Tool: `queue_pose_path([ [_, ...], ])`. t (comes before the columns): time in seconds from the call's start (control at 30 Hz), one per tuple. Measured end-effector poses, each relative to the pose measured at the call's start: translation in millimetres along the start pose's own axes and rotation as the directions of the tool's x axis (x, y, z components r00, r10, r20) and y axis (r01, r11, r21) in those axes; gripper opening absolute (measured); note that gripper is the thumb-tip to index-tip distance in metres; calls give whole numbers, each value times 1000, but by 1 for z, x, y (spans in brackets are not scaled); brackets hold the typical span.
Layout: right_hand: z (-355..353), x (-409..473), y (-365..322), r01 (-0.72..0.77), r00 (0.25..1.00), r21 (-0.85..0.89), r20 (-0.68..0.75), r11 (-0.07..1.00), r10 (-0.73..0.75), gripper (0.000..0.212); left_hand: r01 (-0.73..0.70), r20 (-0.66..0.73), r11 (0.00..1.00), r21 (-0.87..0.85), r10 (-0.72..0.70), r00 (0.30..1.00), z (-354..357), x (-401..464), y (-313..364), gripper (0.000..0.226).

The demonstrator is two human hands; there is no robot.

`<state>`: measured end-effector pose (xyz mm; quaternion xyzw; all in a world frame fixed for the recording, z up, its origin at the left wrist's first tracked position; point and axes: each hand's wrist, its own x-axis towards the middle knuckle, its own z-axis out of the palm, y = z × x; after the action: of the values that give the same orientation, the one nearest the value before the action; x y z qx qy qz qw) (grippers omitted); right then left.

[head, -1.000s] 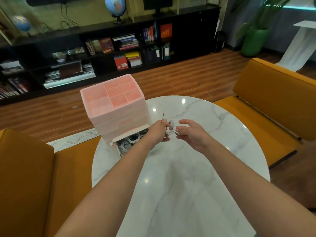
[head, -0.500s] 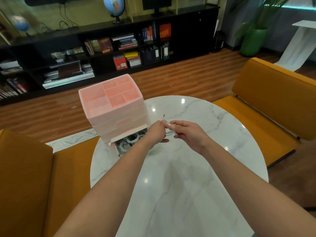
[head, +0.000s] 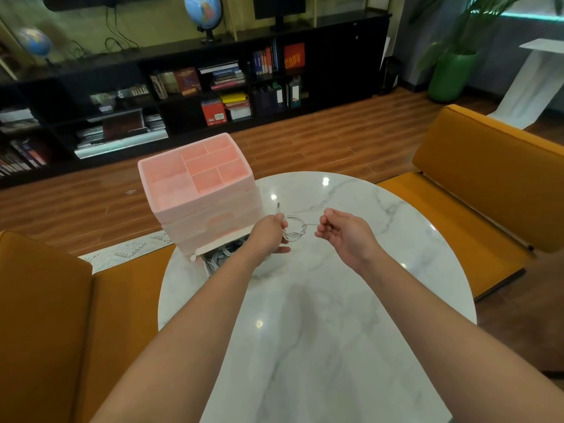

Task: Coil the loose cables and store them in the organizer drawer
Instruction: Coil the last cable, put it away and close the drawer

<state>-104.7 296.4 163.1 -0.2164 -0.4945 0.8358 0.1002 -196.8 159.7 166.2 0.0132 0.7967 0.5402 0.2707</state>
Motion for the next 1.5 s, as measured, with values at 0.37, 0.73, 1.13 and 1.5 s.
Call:
queue_pose_path([
  [0.37, -6, 3, 6, -76, 997, -480, -65, 874, 51, 28, -180, 263, 932, 315, 96, 960, 1, -6, -5, 40],
  [0.73, -1, 3, 10, -189, 981, -564, -137, 804, 135, 24, -282, 264, 923, 263, 212, 941, -2, -4, -11, 36],
  [1.13, -1, 7, 5, -287, 958, -318, -118, 904, 262, 35, -67, 363, 980, -187, 133, 922, -23, -11, -12, 24],
  [1.5, 2, 4, -4, -322, 940, -99, 83, 942, 330, 20, 0, 345, 965, -263, 94, 934, -27, -8, -9, 17],
])
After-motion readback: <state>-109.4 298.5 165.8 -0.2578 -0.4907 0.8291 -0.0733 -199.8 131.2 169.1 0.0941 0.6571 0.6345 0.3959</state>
